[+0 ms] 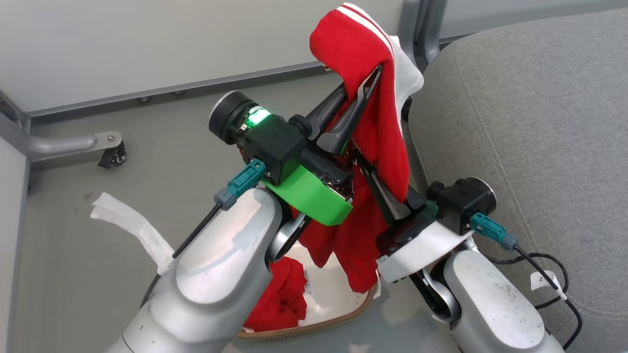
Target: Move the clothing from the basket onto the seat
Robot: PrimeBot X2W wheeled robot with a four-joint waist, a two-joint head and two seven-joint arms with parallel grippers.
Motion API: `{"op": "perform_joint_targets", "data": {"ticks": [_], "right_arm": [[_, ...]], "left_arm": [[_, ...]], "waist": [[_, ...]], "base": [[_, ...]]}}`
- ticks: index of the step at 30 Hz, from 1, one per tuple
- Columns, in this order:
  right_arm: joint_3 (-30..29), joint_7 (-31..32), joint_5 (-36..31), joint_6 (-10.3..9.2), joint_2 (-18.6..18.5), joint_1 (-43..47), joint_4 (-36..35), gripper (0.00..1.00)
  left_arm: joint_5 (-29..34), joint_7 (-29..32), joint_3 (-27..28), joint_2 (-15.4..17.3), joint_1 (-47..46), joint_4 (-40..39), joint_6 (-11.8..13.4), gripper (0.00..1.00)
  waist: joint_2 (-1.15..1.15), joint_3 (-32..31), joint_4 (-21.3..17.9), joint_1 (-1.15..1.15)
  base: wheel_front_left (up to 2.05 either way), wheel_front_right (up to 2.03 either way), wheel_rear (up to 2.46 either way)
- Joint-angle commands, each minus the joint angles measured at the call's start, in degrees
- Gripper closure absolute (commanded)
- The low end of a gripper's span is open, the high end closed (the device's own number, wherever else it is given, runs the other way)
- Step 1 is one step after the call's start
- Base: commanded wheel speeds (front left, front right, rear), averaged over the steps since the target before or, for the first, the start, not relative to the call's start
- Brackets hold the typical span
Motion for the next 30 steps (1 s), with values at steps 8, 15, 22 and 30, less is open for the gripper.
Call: {"op": "perform_joint_targets", "data": {"ticks": [8,15,22,30], "right_arm": [[0.39,-0.12,0.47,-0.02,-0.20,1.16,-1.15,1.00],[0.11,-0.12,0.33,-0.02,-0.21,1.60,-1.86,1.00],[-0.65,-0.13,-0.19,-0.02,-0.20,1.91,-2.08,1.00],[-2.39,-0.13,-1.24,-0.02,-0.21,2.90,-2.23,1.00]], "left_arm": [[-0.29,-0.20,-0.27,-0.12,0.55,0.39,0.53,1.00],[0.64,-0.12,-0.26,-0.10,0.94,1.33,1.11,0.00],[1.23,-0.13,0.09,-0.11,1.41,1.61,1.01,0.00],[2.32,-0.14,-0.26,0.28,1.98,2.52,0.98,0.00]], "waist": [[0.00,-0.32,-0.53,0.00],[0.00,-0.49,-0.51,0.00],[0.00,-0.54,-0.63,0.00],[0.00,0.23,-2.34,0.00]], "base": [[0.00,0.00,0.00],[0.00,0.00,0.00],[0.00,0.00,0.00],[0.00,0.00,0.00]]}}
